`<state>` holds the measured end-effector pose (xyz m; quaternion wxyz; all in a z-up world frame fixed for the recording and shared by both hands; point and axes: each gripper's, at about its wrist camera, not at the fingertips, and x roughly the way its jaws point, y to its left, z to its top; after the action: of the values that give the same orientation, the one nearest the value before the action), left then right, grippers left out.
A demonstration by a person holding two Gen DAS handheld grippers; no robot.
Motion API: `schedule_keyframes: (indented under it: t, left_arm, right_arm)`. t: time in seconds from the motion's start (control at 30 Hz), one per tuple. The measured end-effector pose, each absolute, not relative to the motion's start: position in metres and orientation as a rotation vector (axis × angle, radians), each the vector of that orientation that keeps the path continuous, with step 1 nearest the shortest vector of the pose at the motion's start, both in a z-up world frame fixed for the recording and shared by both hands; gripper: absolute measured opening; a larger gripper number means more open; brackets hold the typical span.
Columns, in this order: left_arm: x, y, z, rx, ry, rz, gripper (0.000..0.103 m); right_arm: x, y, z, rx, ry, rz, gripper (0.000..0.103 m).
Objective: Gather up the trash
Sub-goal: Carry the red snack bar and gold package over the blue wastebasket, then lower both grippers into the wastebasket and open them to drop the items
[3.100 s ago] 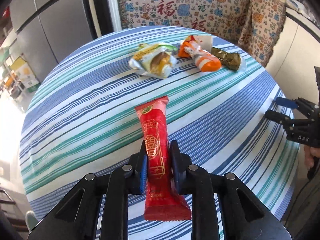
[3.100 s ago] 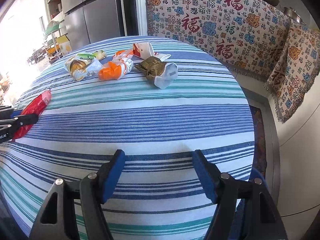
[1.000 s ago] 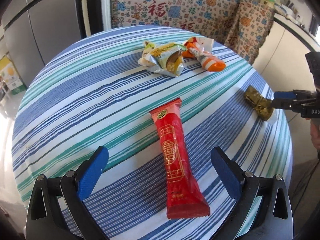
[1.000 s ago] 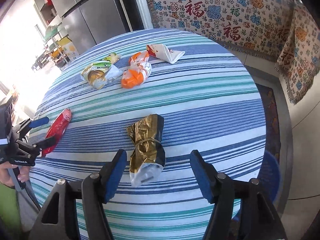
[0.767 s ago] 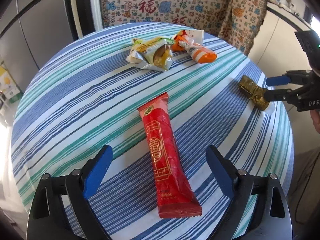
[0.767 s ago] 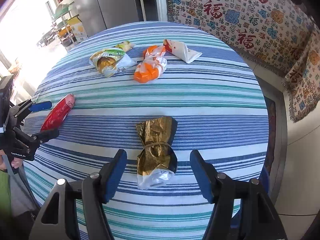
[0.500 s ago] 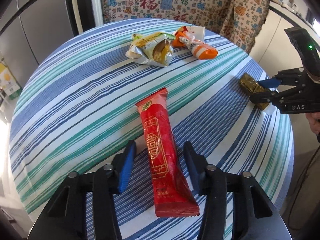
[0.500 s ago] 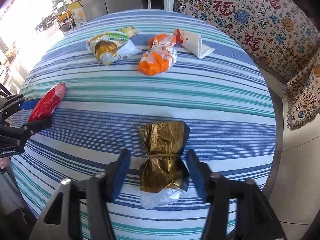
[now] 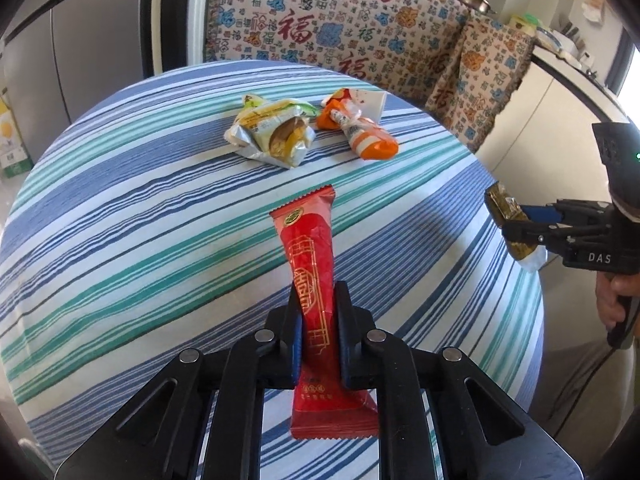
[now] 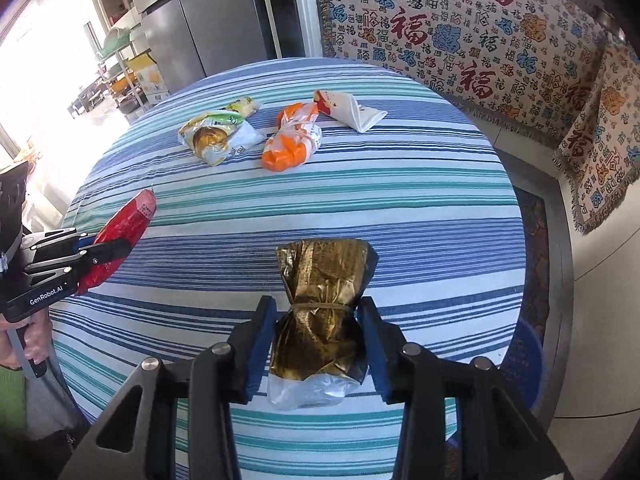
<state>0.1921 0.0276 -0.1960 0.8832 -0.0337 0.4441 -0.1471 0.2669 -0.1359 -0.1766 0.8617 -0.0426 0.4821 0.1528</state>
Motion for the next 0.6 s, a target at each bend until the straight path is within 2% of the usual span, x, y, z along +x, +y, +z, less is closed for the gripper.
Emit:
schedule_keyframes:
  t: [0.3, 0.6]
  left_arm:
    - [0.191, -0.06, -0.167, -0.017, 0.891, -0.427, 0.012]
    - [0.211, -0.208, -0.156, 0.046, 0.897, -0.628, 0.012]
  right_arm:
    - [0.257, -0.235, -0.164, 0.032, 0.941, 0.155, 0.043]
    - [0.248, -0.326, -0.16, 0.134, 0.865, -0.03, 0.043]
